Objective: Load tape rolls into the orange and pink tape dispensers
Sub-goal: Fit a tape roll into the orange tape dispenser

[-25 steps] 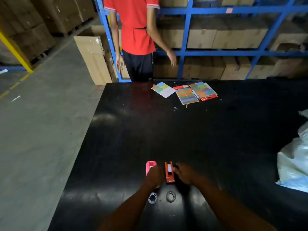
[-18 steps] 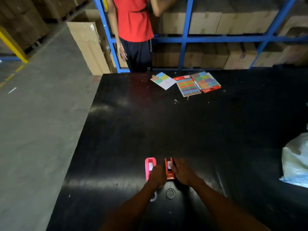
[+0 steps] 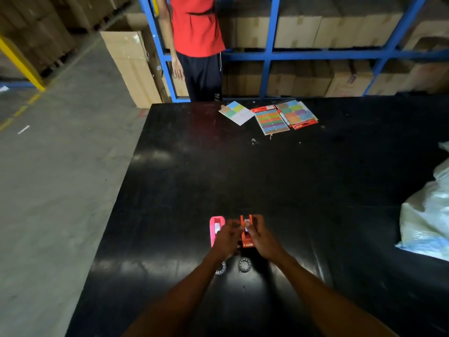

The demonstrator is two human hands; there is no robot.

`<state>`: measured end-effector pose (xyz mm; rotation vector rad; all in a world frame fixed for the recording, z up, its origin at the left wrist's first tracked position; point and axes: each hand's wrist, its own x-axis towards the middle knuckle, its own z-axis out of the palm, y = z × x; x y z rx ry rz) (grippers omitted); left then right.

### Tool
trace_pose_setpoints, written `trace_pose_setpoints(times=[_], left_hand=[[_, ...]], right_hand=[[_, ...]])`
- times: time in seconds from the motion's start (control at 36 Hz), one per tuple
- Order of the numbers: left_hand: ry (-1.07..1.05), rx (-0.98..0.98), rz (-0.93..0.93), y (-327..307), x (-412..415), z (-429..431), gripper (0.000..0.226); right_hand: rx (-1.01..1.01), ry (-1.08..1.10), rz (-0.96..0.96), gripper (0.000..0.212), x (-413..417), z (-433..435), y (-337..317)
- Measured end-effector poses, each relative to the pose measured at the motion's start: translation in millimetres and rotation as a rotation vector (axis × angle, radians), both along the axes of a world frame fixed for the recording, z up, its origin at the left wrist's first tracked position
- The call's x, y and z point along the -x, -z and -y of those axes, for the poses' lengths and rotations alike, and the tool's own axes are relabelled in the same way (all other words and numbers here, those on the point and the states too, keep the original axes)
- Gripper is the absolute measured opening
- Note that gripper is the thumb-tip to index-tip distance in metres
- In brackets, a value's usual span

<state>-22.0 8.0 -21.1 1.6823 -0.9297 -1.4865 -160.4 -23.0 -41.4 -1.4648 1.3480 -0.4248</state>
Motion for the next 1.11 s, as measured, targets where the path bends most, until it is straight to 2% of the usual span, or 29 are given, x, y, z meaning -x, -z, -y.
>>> trace_pose_setpoints(times=[0.14, 0.28, 0.47, 0.89, 1.11], left_hand=[[-0.021, 0.021, -0.122, -13, 4, -19, 0.032], [0.005, 0.03, -0.167, -25, 4, -34, 0.034], [0.027, 0.066, -0.243, -39, 2, -51, 0.038], [0.051, 0.011, -0.237, -50, 4, -60, 0.051], [0.063, 0.007, -0.248, -50, 4, -56, 0.054]], right_hand=[[-0.021, -0.019, 0.054, 0.055, 3, -18, -17], [0.032, -0.008, 0.03, 0.037, 5, -36, -34], [0.102, -0.037, -0.042, 0.039, 7, -49, -46], [0.159, -0.089, -0.106, 0.039, 16, -55, -40], [0.19, -0.095, -0.127, 0.03, 19, -52, -41]])
